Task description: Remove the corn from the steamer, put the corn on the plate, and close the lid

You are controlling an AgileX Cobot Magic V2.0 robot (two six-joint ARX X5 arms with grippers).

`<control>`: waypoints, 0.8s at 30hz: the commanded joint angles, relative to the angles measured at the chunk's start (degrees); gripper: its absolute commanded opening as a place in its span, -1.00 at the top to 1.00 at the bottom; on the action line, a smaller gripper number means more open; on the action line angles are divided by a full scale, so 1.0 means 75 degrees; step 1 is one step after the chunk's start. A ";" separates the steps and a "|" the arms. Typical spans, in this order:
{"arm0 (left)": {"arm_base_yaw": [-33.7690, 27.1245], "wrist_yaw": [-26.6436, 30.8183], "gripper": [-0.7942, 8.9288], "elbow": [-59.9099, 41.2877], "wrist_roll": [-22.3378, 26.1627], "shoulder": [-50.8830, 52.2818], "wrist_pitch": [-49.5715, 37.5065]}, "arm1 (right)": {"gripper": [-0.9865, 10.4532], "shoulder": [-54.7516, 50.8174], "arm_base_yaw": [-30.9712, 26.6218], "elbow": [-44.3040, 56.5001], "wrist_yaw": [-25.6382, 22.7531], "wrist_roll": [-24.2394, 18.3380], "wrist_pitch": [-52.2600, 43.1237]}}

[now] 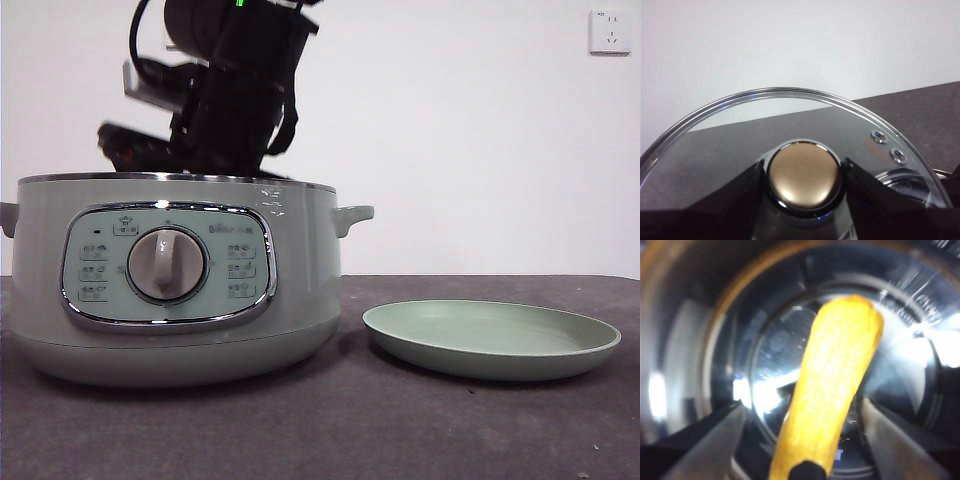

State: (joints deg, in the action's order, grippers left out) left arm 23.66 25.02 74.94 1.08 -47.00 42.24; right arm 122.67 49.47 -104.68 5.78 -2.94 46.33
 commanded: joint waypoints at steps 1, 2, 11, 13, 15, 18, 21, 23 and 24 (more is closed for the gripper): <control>-0.0015 0.0061 0.85 0.0134 0.0090 0.0093 -0.0347 | 0.44 0.0160 0.0006 -0.0038 -0.0050 -0.0085 -0.0111; -0.0015 0.0061 0.86 0.0134 0.0090 0.0093 -0.0321 | 0.52 0.0160 0.0006 -0.0038 -0.0064 -0.0087 -0.0137; -0.0015 0.0058 0.85 0.0134 0.0090 0.0093 -0.0020 | 0.86 -0.0023 0.0061 -0.0213 -0.0297 -0.0058 -0.0259; -0.0015 0.0050 0.85 0.0134 0.0090 0.0093 -0.0015 | 0.86 -0.0248 0.0055 -0.0221 -0.0504 -0.0052 -0.0230; -0.0015 0.0038 0.85 0.0134 0.0090 0.0093 -0.0015 | 0.86 -0.0551 0.0052 -0.0221 -0.0796 -0.0055 -0.0099; -0.0015 0.0000 0.86 0.0134 0.0090 0.0061 -0.0026 | 0.86 -0.1052 -0.0070 -0.0221 -0.0848 -0.0213 0.0283; -0.0015 -0.0079 0.86 0.0134 0.0090 -0.0020 -0.0038 | 0.86 -0.1568 -0.0323 -0.0221 -0.0848 -0.0219 0.0845; -0.0015 -0.0326 0.85 0.0134 0.0085 -0.0093 -0.0073 | 0.86 -0.1903 -0.0560 -0.0221 -0.0848 -0.0216 0.1303; -0.0015 -0.0469 0.86 0.0134 0.0085 -0.0131 -0.0087 | 0.86 -0.2057 -0.0697 -0.0221 -0.0848 -0.0213 0.1562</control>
State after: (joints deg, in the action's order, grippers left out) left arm 23.64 22.52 74.94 1.08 -48.18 44.71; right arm 107.15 45.32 -106.41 -0.43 -4.14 56.53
